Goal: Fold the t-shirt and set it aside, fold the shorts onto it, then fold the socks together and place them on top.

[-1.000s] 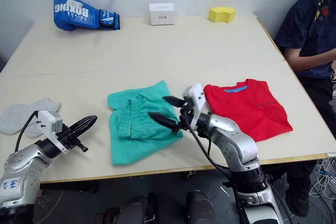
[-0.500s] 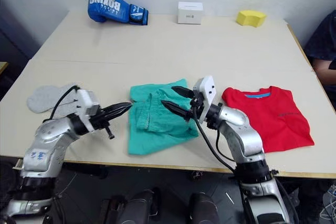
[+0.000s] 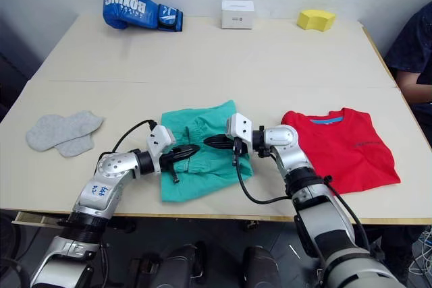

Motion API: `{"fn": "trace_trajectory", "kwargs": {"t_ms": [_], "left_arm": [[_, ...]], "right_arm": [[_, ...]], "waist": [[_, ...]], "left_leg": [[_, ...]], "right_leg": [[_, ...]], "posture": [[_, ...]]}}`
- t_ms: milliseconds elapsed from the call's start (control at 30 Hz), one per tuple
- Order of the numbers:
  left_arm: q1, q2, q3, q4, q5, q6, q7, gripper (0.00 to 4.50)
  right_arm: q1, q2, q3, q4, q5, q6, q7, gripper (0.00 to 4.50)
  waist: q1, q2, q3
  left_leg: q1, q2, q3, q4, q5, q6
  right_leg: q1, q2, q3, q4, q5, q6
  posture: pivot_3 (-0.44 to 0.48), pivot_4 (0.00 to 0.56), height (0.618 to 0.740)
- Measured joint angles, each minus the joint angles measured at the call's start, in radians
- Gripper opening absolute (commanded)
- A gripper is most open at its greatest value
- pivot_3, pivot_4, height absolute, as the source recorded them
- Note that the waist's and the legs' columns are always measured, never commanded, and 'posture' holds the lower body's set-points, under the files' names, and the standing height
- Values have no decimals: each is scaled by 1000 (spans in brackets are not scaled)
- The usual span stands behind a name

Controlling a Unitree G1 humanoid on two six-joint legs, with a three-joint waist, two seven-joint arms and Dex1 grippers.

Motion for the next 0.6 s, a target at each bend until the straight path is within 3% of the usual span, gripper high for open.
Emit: {"fn": "trace_trajectory", "kwargs": {"t_ms": [233, 400, 467, 600], "left_arm": [[31, 36, -12, -48, 48, -20, 24, 0], [38, 39, -12, -51, 54, -19, 29, 0], [35, 38, -10, -49, 53, -18, 30, 0], [34, 32, 13, -50, 1, -7, -16, 0]], "right_arm": [[-121, 6, -41, 288, -98, -37, -219, 50], [-170, 10, -123, 355, -117, -20, -416, 50], [-181, 9, -175, 356, -94, -13, -412, 50], [-162, -6, -243, 317, -30, -10, -259, 50]], "waist": [[-9, 0, 0], [-10, 0, 0], [-10, 0, 0], [-9, 0, 0]], "left_leg": [[1, 2, 0, 0, -1, -2], [1, 2, 0, 0, 0, -2], [1, 2, 0, 0, 0, -2], [1, 2, 1, 0, -1, -2]], "right_leg": [[0, 0, 3, 4, 0, 0], [0, 1, 8, 4, 0, -1], [0, 1, 9, 4, 0, -1], [0, 1, 9, 4, 0, -1]], "posture": [[0, 150, 740], [0, 150, 740], [0, 150, 740], [0, 150, 740]]}}
